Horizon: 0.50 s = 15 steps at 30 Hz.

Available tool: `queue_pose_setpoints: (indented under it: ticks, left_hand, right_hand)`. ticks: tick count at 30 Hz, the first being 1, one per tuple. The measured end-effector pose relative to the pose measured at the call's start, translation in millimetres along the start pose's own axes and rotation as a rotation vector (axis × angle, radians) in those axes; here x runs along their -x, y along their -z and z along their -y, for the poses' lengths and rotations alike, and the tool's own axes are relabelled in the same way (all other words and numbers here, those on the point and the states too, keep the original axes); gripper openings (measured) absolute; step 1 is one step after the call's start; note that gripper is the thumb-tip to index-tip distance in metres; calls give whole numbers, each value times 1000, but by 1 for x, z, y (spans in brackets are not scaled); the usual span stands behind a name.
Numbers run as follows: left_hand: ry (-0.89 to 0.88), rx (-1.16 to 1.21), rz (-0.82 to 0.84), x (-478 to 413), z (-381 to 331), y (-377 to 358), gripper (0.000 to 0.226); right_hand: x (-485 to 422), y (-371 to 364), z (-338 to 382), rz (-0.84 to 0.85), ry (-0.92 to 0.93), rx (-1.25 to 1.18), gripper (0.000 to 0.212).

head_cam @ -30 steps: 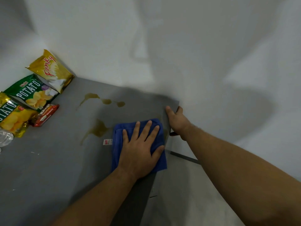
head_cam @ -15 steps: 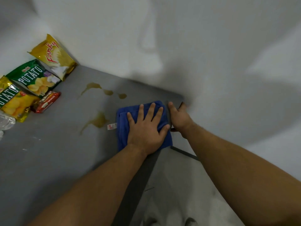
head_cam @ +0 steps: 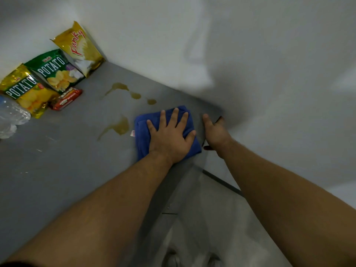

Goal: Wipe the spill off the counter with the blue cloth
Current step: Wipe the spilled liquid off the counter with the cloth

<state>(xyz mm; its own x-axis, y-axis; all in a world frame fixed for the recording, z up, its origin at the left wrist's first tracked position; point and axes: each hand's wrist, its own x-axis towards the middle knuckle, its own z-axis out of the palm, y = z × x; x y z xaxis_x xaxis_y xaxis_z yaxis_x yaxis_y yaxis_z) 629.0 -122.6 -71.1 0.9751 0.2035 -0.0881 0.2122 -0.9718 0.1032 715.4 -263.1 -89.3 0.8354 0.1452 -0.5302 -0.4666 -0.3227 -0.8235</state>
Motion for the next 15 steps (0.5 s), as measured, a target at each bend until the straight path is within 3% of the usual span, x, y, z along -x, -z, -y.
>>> queue_pose_setpoints:
  ticks: [6, 15]
  left_hand:
    - [-213, 5, -32, 47, 16, -5, 73]
    - [-42, 9, -21, 1, 19, 5, 71]
  right_hand:
    - [0, 3, 1, -16, 86, 25, 74]
    - [2, 6, 1, 3, 102, 93, 74]
